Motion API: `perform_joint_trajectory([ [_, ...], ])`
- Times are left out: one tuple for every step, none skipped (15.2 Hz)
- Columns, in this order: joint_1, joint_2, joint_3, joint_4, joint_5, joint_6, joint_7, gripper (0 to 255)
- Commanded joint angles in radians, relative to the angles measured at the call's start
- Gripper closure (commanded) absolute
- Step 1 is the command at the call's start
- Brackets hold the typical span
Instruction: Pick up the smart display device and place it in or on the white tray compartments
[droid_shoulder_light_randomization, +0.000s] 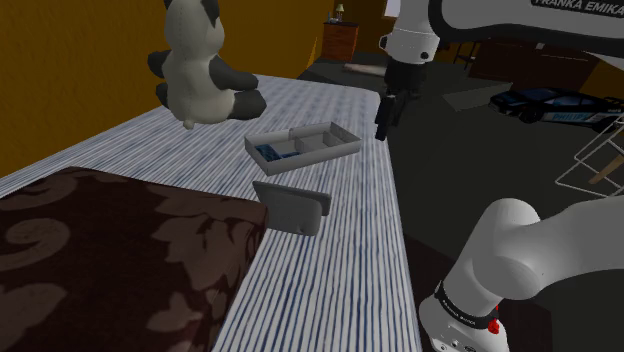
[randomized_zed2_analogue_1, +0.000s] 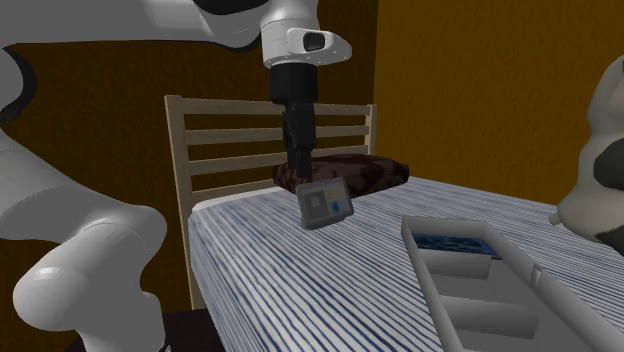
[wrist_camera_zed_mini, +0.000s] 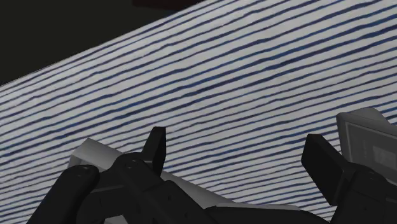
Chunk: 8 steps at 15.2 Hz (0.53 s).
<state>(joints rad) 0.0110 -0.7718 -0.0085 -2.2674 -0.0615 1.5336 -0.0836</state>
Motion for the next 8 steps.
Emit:
perform_joint_trajectory([
  [0.0,0.0,0.0,0.0,0.0,0.0,0.0,0],
  [0.012,0.014,0.016,-0.001,0.008,0.017,0.005,0],
  [0.023,0.029,0.033,0.0,0.015,0.034,0.01,0],
  [0.034,0.044,0.049,0.0,0.022,0.05,0.014,0],
  [0.045,0.06,0.065,0.002,0.029,0.067,0.019,0],
  [0.056,0.076,0.082,0.004,0.035,0.083,0.024,0],
  [0.067,0.093,0.098,0.007,0.04,0.099,0.028,0],
  [0.077,0.111,0.115,0.011,0.045,0.115,0.033,0],
])
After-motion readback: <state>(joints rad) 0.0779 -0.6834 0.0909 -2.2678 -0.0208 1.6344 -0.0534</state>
